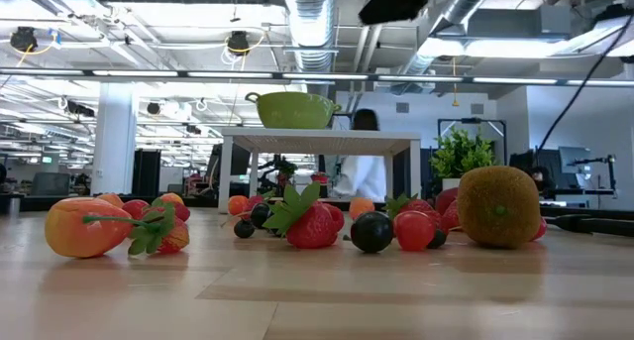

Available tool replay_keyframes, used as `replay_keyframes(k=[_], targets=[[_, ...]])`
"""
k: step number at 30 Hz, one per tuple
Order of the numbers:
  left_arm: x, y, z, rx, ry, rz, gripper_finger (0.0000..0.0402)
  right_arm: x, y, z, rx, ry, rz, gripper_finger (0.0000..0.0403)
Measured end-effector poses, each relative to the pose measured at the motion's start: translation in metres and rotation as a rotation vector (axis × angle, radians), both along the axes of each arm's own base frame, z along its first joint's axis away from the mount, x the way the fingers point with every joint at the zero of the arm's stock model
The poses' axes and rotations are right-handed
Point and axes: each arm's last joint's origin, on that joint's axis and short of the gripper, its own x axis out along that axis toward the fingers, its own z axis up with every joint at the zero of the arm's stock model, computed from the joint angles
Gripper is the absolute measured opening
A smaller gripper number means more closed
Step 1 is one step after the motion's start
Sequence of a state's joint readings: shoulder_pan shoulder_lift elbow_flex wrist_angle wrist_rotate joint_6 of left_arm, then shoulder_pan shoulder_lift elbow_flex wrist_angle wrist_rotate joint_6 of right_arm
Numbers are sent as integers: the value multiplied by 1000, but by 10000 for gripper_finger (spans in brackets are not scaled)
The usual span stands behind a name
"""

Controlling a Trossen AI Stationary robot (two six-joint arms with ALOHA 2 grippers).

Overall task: Pick & Place Fruit
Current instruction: Put the green strainer bowl on the shelf

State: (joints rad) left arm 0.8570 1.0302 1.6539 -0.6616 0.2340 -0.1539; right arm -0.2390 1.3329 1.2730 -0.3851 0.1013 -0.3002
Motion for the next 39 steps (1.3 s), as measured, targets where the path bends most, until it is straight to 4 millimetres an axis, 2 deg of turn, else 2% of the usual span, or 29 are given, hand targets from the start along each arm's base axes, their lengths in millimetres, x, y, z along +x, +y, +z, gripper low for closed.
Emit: replay_keyframes(k=[8,14,19,26,34,39], targets=[[2,2,-1,-6,5,0,159,58,-14,-11,-83,225,81,221],[8,10,-4,-26,22,0,159,96,-26,-28,-77,352,103,211],[12,14,-7,-39,34,0,159,117,-31,-43,-65,436,119,199],[13,15,-8,-46,40,0,159,130,-35,-57,-71,481,133,186],[13,15,-8,-46,40,0,159,127,-46,-56,-68,478,106,166],[13,15,-8,-46,39,0,159,123,-42,-46,-91,460,122,158]])
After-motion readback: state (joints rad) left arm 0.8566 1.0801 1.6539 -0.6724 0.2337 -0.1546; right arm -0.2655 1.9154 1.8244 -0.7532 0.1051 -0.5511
